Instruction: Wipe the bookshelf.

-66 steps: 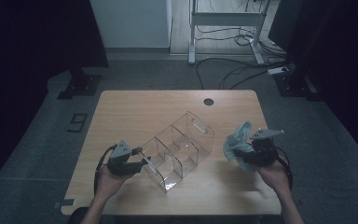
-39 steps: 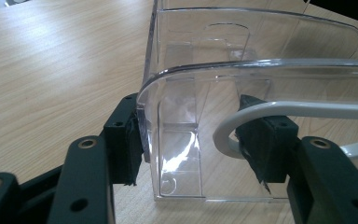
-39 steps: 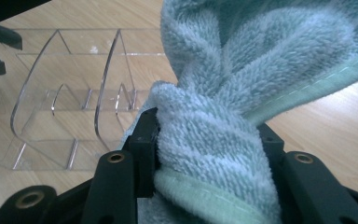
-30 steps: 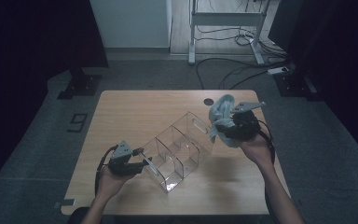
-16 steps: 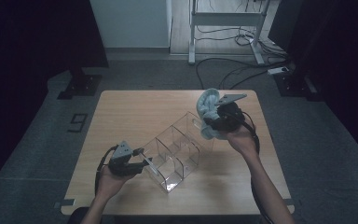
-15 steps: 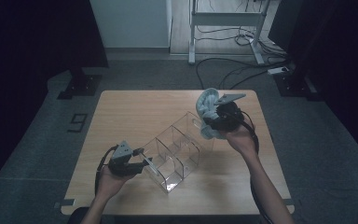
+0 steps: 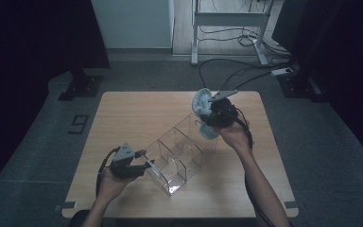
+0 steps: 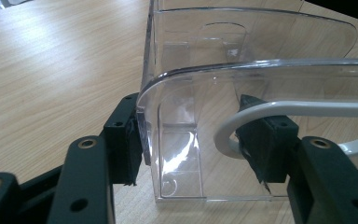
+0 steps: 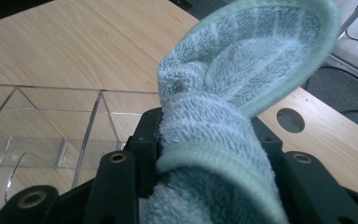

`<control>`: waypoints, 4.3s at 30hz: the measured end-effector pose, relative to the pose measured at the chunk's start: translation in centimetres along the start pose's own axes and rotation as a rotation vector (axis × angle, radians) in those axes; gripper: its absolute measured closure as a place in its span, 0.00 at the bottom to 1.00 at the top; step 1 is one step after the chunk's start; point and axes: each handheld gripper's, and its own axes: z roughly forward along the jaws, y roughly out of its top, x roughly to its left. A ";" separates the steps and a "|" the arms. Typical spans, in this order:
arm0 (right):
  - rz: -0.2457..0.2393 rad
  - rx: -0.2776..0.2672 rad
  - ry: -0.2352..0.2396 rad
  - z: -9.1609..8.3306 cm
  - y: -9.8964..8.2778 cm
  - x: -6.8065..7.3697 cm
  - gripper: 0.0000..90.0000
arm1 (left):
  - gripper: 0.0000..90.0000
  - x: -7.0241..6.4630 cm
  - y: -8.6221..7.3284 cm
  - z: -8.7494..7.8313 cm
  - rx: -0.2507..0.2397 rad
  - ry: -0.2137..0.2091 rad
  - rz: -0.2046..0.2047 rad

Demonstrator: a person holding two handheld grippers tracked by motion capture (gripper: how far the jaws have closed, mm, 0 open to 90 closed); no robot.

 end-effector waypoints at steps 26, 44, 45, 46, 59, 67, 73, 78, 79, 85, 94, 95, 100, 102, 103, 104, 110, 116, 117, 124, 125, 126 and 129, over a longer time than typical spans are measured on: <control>0.005 -0.017 0.017 4.3 2.5 1.0 0.64 | 0.49 0.0 0.0 0.0 -0.002 -0.006 0.001; -0.019 0.042 0.010 5.2 1.3 1.0 0.65 | 0.50 -0.2 0.1 0.0 0.007 0.016 -0.006; -0.017 0.042 0.011 5.1 1.2 1.0 0.65 | 0.50 -0.2 0.1 0.0 0.007 0.017 -0.008; -0.019 0.040 0.011 4.9 1.0 1.0 0.65 | 0.50 -0.3 0.1 0.0 0.008 0.018 -0.009; 0.001 0.024 0.023 2.5 -1.0 0.7 0.64 | 0.50 -0.5 0.2 0.1 0.015 0.037 -0.017; 0.010 0.005 0.030 1.2 -2.6 0.3 0.64 | 0.50 -0.5 0.2 0.2 0.016 0.050 -0.023; 0.027 -0.008 0.039 0.4 -3.7 0.1 0.64 | 0.50 -0.6 0.2 0.2 0.019 0.057 -0.025; 0.027 -0.015 0.040 -0.2 -4.6 0.1 0.65 | 0.50 -0.6 0.2 0.2 0.019 0.057 -0.027; 0.029 -0.016 0.041 -0.3 -4.8 0.1 0.65 | 0.50 -0.6 0.2 0.3 0.017 0.057 -0.029; 0.042 -0.024 0.049 -0.9 -5.8 0.0 0.65 | 0.50 -0.6 0.2 0.3 0.017 0.058 -0.029; 0.058 -0.039 0.058 -1.7 -7.3 -0.1 0.65 | 0.50 -0.6 0.2 0.3 0.017 0.059 -0.032; 0.061 -0.044 0.058 -1.7 -7.5 -0.1 0.65 | 0.50 -0.6 0.2 0.3 0.017 0.058 -0.032; 0.067 -0.044 0.061 -2.2 -8.3 -0.1 0.65 | 0.50 -0.6 0.2 0.3 0.017 0.058 -0.031; 0.069 -0.043 0.059 -2.3 -8.6 -0.1 0.65 | 0.50 -0.6 0.2 0.3 0.017 0.059 -0.032; 0.069 -0.044 0.059 -2.4 -8.8 -0.1 0.65 | 0.50 -0.6 0.2 0.3 0.017 0.058 -0.031; 0.070 -0.040 0.062 -2.5 -9.0 -0.1 0.65 | 0.50 -0.6 0.2 0.3 0.017 0.058 -0.031; 0.082 -0.041 0.065 -2.6 -10.1 -0.1 0.65 | 0.50 -0.6 0.2 0.3 0.017 0.058 -0.030; 0.090 -0.029 0.066 -2.3 -11.0 0.0 0.64 | 0.50 -0.7 0.2 0.3 0.017 0.060 -0.030; 0.091 -0.023 0.065 -2.2 -11.2 0.0 0.64 | 0.50 -0.7 0.2 0.3 0.016 0.061 -0.030; 0.098 0.030 0.065 -0.6 -12.5 0.2 0.64 | 0.50 -0.7 0.3 0.4 0.016 0.059 -0.031; 0.098 0.034 0.065 -0.3 -12.6 0.2 0.64 | 0.50 -0.7 0.3 0.4 0.016 0.059 -0.032; 0.099 0.042 0.064 -0.1 -12.7 0.2 0.64 | 0.50 -0.7 0.3 0.4 0.016 0.059 -0.032; 0.092 0.075 0.059 0.7 -13.1 0.3 0.64 | 0.50 -0.7 0.3 0.4 0.017 0.059 -0.033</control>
